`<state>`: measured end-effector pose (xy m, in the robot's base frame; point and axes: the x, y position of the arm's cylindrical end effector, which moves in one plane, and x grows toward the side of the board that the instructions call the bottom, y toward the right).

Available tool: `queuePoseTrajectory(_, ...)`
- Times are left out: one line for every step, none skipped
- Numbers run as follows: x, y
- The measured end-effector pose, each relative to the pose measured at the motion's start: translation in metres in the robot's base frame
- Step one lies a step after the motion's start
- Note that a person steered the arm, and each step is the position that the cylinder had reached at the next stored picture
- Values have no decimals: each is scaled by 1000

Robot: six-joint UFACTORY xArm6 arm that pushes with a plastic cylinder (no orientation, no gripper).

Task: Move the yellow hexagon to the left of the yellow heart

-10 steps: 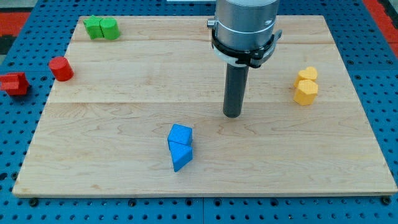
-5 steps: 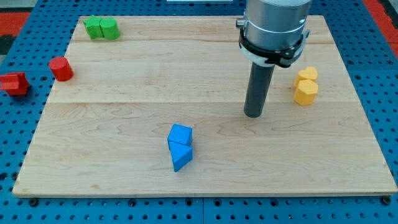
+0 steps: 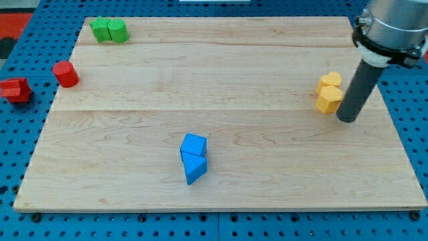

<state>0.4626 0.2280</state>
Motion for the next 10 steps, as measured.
queuePoseTrajectory(-25, 38)
queuePoseTrajectory(-57, 41)
queuePoseTrajectory(-50, 6)
queuePoseTrajectory(-54, -14)
queuePoseTrajectory(-21, -13)
queuePoseTrajectory(-3, -9)
queuePoseTrajectory(11, 2)
queuePoseTrajectory(11, -3)
queuePoseTrajectory(10, -20)
queuePoseTrajectory(-15, -33)
